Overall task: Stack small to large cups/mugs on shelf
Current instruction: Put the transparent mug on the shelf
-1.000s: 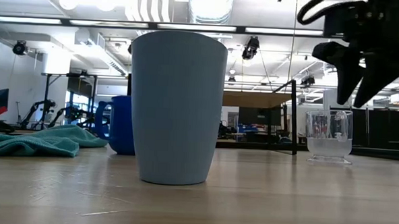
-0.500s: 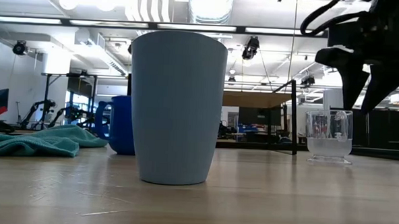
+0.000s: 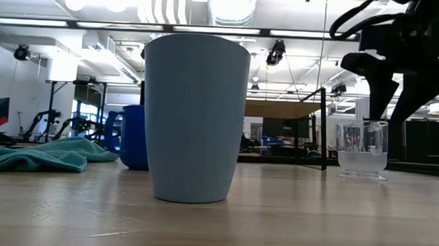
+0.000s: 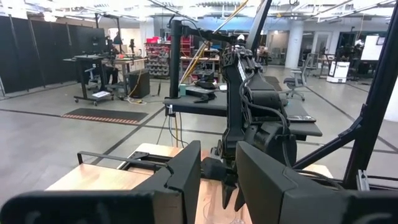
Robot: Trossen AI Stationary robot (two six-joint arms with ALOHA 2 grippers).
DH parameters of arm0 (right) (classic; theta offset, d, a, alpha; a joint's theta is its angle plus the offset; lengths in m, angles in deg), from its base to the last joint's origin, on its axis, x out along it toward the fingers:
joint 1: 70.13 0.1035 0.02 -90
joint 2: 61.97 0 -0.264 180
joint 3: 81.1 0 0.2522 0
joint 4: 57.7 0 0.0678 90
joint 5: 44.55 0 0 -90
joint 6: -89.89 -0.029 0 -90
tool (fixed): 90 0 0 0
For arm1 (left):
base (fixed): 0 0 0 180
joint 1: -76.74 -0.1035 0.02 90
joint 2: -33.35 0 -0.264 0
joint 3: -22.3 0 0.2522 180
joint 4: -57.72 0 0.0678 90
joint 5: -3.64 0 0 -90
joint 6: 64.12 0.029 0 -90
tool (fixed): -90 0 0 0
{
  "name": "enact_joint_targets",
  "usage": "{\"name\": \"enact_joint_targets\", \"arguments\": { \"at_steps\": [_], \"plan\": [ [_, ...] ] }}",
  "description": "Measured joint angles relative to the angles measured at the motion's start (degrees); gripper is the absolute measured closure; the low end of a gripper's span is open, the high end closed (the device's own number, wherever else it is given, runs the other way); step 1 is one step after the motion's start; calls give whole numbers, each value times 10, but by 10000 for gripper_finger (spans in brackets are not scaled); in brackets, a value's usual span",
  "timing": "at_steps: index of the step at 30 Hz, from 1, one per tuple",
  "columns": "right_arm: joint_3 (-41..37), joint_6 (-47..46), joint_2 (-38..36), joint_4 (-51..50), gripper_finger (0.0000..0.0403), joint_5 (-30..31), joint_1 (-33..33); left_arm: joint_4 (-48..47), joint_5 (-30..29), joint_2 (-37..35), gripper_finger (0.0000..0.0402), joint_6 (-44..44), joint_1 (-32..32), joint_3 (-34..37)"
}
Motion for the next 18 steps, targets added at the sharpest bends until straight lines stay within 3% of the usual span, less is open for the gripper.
{"name": "enact_joint_targets", "arguments": {
  "at_steps": [9,18],
  "plan": [
    [0,0,0,-1,287,0,0,-1,0,0,312,0,0,-1],
    [0,0,7,0,357,-11,0,1,0,0,312,0,0,0]
  ]
}}
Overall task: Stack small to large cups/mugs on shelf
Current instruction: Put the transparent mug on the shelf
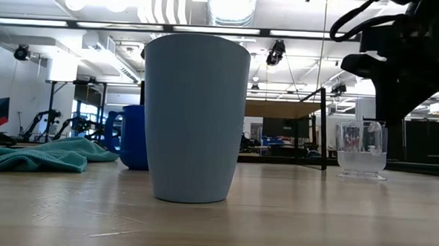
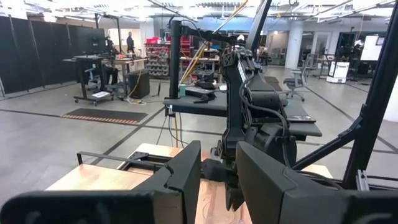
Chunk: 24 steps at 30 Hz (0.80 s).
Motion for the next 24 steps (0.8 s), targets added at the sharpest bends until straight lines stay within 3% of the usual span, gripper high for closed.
{"name": "enact_joint_targets", "arguments": {
  "at_steps": [4,8,13,17,24],
  "plan": [
    [0,3,14,0,390,-18,0,0,0,0,312,0,0,-1],
    [3,2,30,2,393,-17,0,19,0,0,312,0,0,1],
    [32,-77,40,16,394,15,-2,25,0,0,312,0,0,0],
    [80,-160,34,21,394,25,-14,25,-2,0,312,0,0,-1],
    [200,-198,42,30,394,26,-53,5,-39,0,312,0,0,0]
  ]
}}
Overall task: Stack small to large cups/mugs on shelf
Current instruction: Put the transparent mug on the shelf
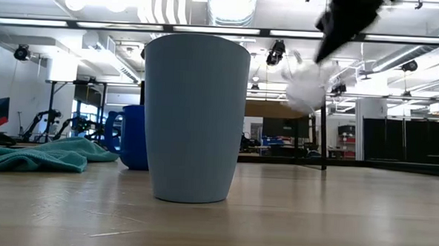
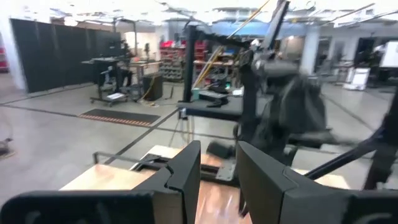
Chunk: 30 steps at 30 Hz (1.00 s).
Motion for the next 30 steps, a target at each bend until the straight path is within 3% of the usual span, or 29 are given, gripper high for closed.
{"name": "enact_joint_targets", "arguments": {
  "at_steps": [9,14,20,30],
  "plan": [
    [167,2,38,-1,394,-2,-53,-82,-44,0,313,-16,-2,2],
    [236,8,75,3,394,-46,-73,-85,-43,0,313,-52,-3,4],
    [302,47,145,2,394,-65,-76,-91,5,0,313,-60,-3,4],
    [412,77,224,-12,394,-63,-81,-131,11,0,313,-60,-3,4]
  ]
}}
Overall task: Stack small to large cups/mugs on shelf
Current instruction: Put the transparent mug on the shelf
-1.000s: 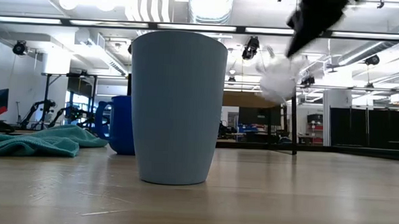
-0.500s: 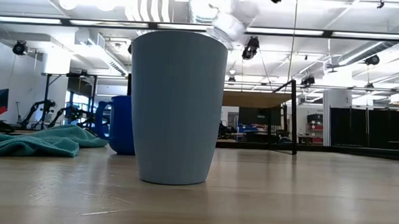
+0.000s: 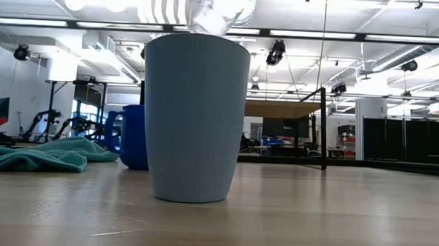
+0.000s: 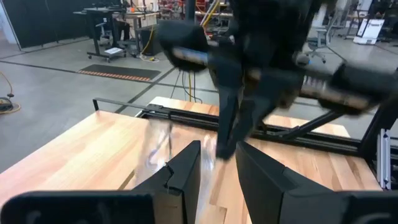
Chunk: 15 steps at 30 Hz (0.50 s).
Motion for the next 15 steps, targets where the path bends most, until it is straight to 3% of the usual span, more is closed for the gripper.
{"name": "enact_joint_targets", "arguments": {
  "at_steps": [7,15],
  "plan": [
    [52,3,3,-32,394,3,-4,-4,-7,0,313,1,-1,0],
    [55,1,4,-49,394,0,-4,-2,-10,0,313,1,-1,0]
  ]
}}
